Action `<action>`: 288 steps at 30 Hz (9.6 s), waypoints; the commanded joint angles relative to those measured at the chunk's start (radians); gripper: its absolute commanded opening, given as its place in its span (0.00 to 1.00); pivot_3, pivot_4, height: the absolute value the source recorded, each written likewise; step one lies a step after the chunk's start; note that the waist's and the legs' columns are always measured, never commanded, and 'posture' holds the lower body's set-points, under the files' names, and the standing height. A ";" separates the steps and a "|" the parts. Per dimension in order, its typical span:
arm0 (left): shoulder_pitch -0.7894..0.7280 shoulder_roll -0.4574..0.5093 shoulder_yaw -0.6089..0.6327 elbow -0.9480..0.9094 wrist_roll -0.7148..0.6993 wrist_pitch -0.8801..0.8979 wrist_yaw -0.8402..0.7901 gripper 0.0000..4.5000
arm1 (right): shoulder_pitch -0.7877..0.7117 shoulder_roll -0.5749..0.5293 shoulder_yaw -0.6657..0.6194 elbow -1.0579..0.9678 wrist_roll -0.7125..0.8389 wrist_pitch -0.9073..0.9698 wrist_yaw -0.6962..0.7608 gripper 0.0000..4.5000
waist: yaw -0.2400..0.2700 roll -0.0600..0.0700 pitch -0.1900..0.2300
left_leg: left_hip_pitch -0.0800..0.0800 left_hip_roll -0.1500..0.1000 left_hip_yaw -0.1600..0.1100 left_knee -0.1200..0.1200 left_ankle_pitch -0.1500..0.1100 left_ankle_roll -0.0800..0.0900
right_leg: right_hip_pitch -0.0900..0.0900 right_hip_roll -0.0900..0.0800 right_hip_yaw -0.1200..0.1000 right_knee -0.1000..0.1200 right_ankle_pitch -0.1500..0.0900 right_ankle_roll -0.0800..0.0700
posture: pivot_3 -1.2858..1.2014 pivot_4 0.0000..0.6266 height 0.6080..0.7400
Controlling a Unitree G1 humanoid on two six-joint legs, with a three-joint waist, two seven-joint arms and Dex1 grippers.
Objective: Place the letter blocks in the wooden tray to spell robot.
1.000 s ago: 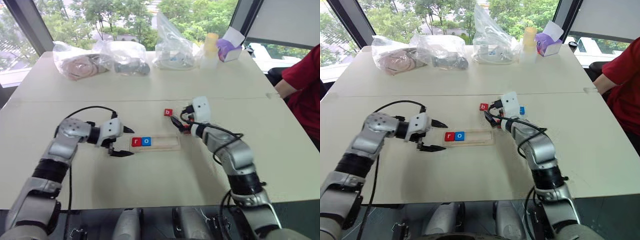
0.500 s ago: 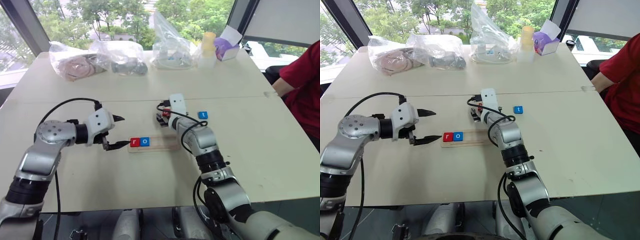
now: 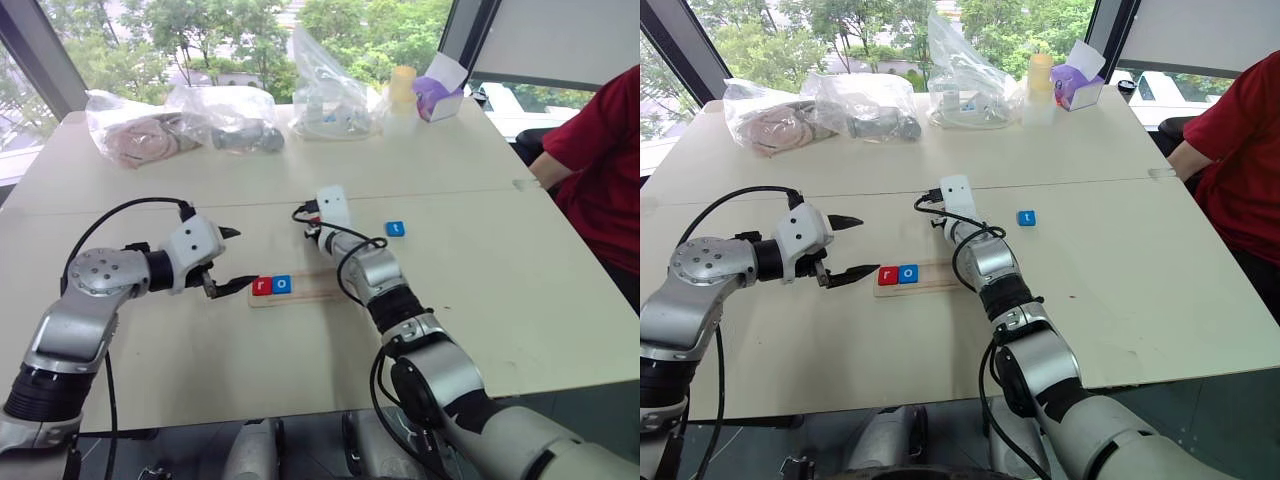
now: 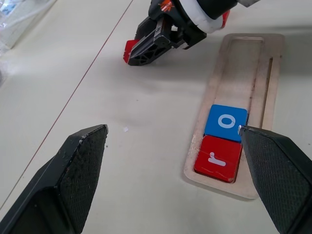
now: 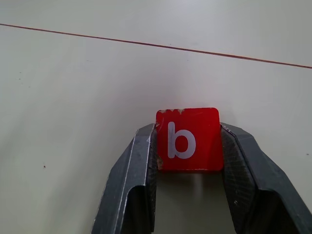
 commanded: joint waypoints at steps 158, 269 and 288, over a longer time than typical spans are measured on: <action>-0.217 -0.066 -0.163 -0.041 -0.184 0.134 -0.014 1.00 | 0.490 -0.209 -0.149 -1.159 0.030 0.704 0.292 0.99 | 0.052 0.003 0.004 | -0.005 -0.004 0.001 0.002 0.000 0.000 | -0.003 0.000 0.002 -0.002 0.000 0.003 | 0.52 0.24 1.00; -0.003 0.191 0.012 -0.161 -0.293 0.230 -0.158 1.00 | 0.195 -0.625 0.276 -0.501 0.020 -0.192 1.194 0.26 | 0.057 0.004 0.010 | -0.005 -0.003 0.001 0.002 -0.001 0.001 | 0.001 -0.001 -0.001 -0.006 -0.002 0.003 | 0.52 0.24 1.00; -0.036 0.159 -0.020 -0.147 -0.265 0.224 -0.127 1.00 | 0.221 -0.608 0.307 -0.484 -0.017 -0.267 1.206 0.49 | 0.057 0.004 0.010 | -0.005 -0.003 0.001 0.002 -0.001 0.001 | 0.001 -0.001 -0.001 -0.006 -0.002 0.003 | 0.52 0.24 1.00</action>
